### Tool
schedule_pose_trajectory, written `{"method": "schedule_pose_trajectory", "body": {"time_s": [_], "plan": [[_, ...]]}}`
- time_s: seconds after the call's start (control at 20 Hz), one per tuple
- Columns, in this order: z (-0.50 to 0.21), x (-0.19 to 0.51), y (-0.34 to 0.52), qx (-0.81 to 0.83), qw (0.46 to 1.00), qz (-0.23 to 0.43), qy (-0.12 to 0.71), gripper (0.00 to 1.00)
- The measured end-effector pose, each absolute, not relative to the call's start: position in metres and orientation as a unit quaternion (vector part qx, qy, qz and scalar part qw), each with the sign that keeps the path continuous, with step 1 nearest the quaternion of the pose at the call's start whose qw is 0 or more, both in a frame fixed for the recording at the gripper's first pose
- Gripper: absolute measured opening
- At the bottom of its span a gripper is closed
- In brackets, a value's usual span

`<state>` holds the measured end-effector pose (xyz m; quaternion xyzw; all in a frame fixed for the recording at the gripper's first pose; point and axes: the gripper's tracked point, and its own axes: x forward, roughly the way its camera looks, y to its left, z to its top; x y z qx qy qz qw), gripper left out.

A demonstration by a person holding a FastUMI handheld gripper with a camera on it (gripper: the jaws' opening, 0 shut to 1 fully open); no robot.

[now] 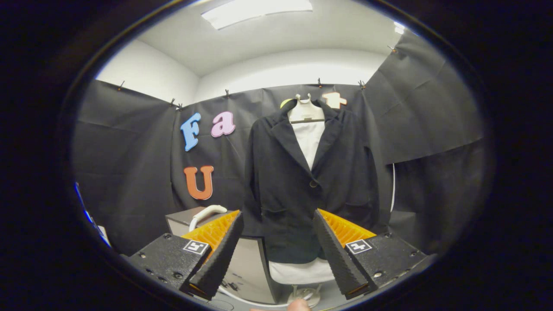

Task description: Iron the clothes twice with a garment steamer, once on the left side and once on the right side.

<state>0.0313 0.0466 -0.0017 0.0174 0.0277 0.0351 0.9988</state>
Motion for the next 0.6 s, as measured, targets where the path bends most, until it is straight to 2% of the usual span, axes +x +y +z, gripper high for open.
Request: {"method": "schedule_pose_trajectory", "body": {"time_s": [0.6], "plan": [[-0.013, 0.082, 0.164, 0.041, 0.992, 0.081, 0.089, 1.00]]}}
